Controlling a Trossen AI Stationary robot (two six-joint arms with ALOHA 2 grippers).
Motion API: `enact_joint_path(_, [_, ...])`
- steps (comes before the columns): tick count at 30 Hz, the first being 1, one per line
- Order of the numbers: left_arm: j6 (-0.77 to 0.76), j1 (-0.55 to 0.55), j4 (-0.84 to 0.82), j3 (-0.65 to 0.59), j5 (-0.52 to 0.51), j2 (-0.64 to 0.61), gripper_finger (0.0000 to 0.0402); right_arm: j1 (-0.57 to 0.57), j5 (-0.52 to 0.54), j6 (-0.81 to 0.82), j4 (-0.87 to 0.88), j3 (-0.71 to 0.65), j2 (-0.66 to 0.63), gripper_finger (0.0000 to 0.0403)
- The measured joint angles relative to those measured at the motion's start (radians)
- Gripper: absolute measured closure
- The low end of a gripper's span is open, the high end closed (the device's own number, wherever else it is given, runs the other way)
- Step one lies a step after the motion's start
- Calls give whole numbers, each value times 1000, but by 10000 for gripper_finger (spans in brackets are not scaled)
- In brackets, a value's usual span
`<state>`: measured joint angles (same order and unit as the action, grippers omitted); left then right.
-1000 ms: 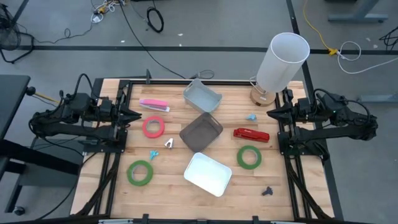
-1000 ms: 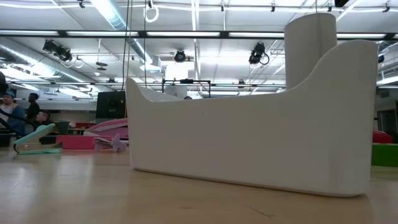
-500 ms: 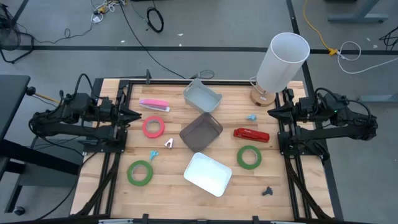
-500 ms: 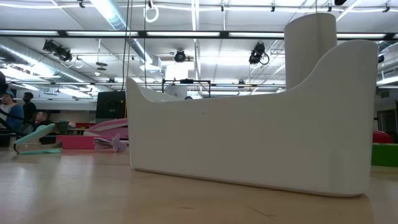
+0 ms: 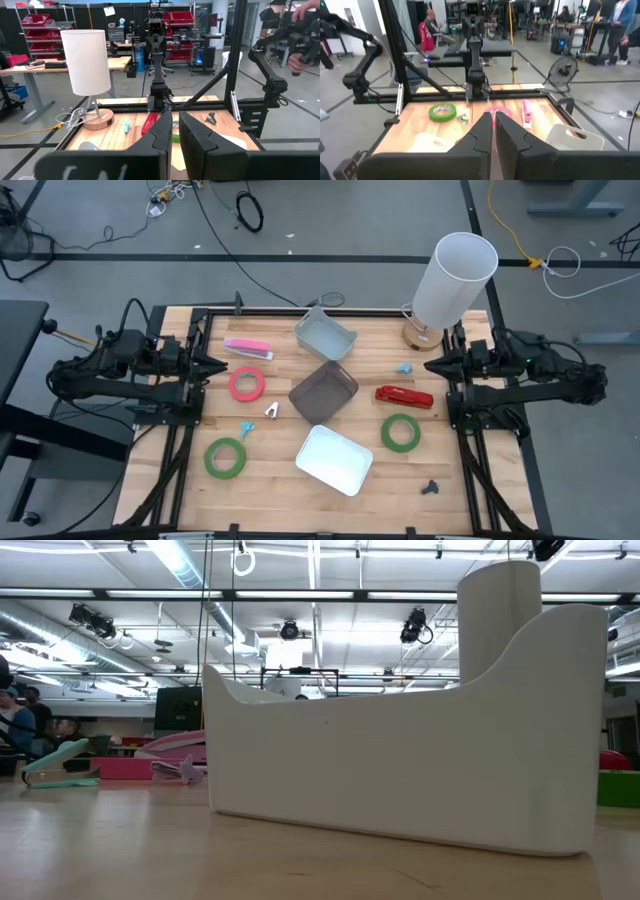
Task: Pick and place Stapler, Stapler remover, tape
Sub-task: Put the red stapler into the black bin
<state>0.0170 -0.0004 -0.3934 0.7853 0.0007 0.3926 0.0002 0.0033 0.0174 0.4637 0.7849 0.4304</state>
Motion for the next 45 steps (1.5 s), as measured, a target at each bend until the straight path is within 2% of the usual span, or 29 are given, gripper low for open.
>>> enact_joint_path(8, [0,0,0,0,0,0,367,0,0,1,7,0,78,376])
enact_joint_path(18, [0,0,0,0,0,0,367,0,16,5,132,0,186,376])
enact_joint_path(30, [0,0,0,0,0,0,367,0,70,11,204,0,320,372])
enact_joint_path(36, [0,0,0,0,0,0,367,0,95,29,241,0,382,338])
enact_joint_path(45, [0,0,0,0,0,0,367,0,147,40,321,0,477,250])
